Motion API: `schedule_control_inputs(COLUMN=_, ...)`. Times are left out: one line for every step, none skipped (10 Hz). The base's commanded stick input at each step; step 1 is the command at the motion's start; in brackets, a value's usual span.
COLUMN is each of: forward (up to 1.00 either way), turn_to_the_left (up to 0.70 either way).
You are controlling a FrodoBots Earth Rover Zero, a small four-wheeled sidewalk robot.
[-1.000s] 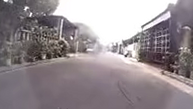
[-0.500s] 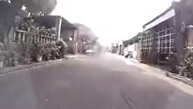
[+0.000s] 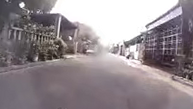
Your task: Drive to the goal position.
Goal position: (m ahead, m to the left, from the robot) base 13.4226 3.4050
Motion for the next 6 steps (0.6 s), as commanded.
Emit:
schedule_control_inputs(forward=0.7, turn_to_the_left=0.0)
schedule_control_inputs(forward=0.7, turn_to_the_left=0.0)
schedule_control_inputs(forward=0.7, turn_to_the_left=0.0)
schedule_control_inputs(forward=0.7, turn_to_the_left=0.0)
schedule_control_inputs(forward=0.7, turn_to_the_left=0.0)
schedule_control_inputs(forward=0.7, turn_to_the_left=0.0)
